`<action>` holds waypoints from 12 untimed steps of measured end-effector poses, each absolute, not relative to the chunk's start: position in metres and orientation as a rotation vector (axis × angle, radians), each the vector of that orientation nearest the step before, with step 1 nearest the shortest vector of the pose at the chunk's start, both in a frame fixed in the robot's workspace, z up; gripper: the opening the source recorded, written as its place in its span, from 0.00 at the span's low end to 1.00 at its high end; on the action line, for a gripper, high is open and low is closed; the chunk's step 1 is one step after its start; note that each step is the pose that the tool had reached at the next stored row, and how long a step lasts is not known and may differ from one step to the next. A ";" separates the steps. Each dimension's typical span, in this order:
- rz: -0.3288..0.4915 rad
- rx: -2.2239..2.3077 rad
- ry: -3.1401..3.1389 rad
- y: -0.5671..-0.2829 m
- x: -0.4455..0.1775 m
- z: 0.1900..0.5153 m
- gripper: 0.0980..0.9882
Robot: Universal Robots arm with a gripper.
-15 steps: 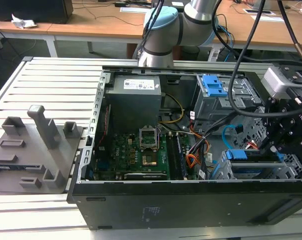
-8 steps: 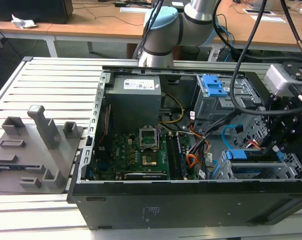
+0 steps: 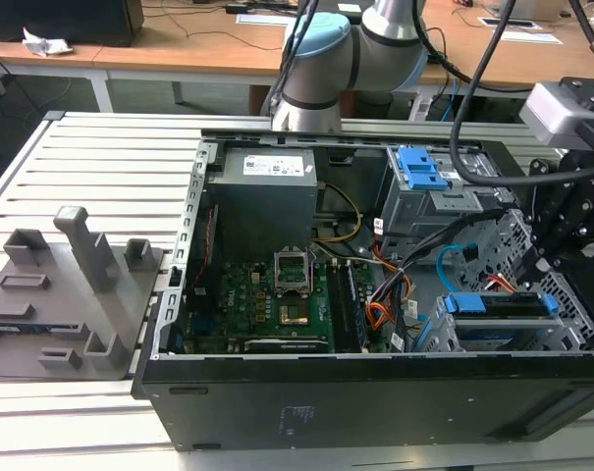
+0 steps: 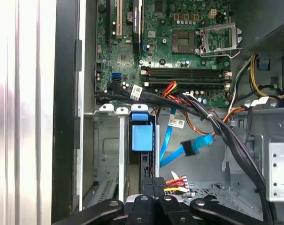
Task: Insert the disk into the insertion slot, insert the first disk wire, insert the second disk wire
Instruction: 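Insert the first disk wire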
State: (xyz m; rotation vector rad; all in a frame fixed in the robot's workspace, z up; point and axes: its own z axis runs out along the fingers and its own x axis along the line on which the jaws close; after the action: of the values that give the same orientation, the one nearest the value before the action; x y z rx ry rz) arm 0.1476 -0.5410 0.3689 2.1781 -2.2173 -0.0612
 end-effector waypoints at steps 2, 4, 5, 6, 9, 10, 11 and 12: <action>-0.060 2.179 -2.218 -0.541 0.138 0.369 0.01; -0.059 2.179 -2.218 -0.541 0.135 0.369 0.01; -0.059 2.179 -2.218 -0.541 0.134 0.369 0.01; -0.059 2.179 -2.218 -0.541 0.134 0.369 0.01; -0.059 2.179 -2.218 -0.541 0.133 0.369 0.01; -0.059 2.179 -2.218 -0.541 0.133 0.369 0.01; -0.059 2.179 -2.218 -0.541 0.133 0.369 0.01; -0.059 2.179 -2.218 -0.541 0.133 0.369 0.01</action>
State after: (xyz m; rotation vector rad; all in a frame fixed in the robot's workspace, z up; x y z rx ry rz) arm 0.1334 -0.5410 0.3688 2.1791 -2.2183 -0.0594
